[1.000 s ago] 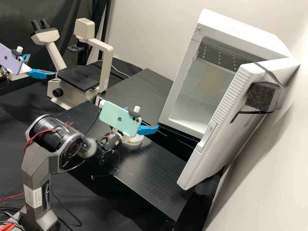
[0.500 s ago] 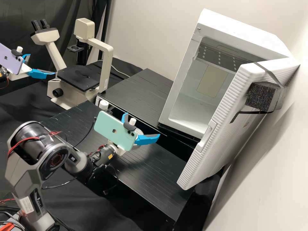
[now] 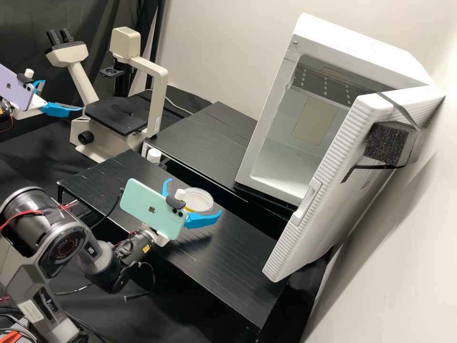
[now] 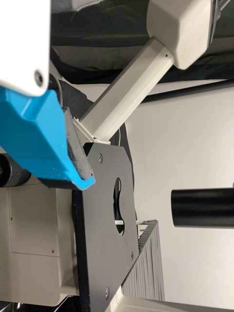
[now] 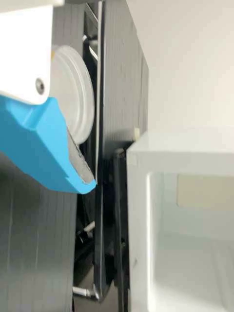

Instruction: Return the petri dish to the incubator.

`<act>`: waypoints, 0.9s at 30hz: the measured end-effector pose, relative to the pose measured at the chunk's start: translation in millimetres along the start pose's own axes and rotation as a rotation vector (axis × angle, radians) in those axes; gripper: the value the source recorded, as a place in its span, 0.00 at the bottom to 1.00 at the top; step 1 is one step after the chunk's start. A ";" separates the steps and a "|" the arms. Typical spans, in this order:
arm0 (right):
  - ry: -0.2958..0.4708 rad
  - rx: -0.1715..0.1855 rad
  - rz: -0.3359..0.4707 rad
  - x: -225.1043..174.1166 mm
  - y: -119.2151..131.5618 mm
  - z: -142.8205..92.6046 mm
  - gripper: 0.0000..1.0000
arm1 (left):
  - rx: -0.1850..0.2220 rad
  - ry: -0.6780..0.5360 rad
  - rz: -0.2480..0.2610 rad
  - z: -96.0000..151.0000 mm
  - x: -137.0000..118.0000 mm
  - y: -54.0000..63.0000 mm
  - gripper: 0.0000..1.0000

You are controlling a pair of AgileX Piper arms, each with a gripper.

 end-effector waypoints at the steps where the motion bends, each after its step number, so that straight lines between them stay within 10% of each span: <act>1: -0.001 -0.002 -0.010 0.5 -2.1 0.2 1.00 | 0.000 0.000 0.000 0.0 0.0 0.0 1.00; 18: -0.044 -0.049 -0.062 9.2 -21.0 8.2 1.00 | 0.000 0.000 0.000 0.0 0.0 0.0 1.00; 19: -0.045 -0.052 -0.064 9.2 -21.3 8.4 0.00 | 0.000 0.000 0.000 0.0 0.0 0.0 1.00; 27: -0.047 -0.051 -0.073 9.5 -23.2 8.9 0.00 | 0.000 0.000 0.000 0.0 0.0 0.0 1.00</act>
